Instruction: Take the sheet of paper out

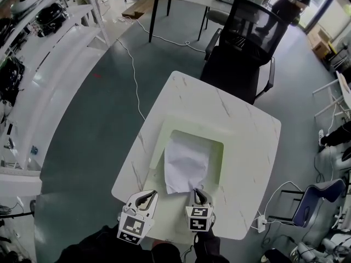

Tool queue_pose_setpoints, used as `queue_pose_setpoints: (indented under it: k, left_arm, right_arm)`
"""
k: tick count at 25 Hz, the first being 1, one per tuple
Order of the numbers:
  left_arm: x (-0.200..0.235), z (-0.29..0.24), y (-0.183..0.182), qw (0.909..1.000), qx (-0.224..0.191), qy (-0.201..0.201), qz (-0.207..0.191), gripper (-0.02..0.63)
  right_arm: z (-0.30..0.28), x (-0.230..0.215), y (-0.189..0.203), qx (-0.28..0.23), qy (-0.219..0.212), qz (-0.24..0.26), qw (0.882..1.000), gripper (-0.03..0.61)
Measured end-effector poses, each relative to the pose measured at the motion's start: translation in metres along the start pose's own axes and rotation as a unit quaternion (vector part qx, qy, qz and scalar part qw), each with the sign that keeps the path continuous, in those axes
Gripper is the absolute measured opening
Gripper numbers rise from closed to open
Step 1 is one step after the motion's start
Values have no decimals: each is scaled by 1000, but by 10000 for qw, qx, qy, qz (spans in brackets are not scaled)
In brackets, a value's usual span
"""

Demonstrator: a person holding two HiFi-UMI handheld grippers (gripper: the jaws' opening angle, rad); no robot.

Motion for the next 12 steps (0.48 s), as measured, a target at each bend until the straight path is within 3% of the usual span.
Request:
queue_pose_setpoints:
  k: [12]
  left_arm:
    - [-11,27,-21,9994,-229,205,-185,26]
  right_arm:
    - [47,9,-14,-235,244,-71,9994,18]
Point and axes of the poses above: the fingertips, and each gripper's own axes: z backward along the fingers, x to its left, y out of its underside, the point moved 8 cm from there along z, backward along the fingers, and after that the axes turned 9 degrees about -x, right-handed, at the moved point
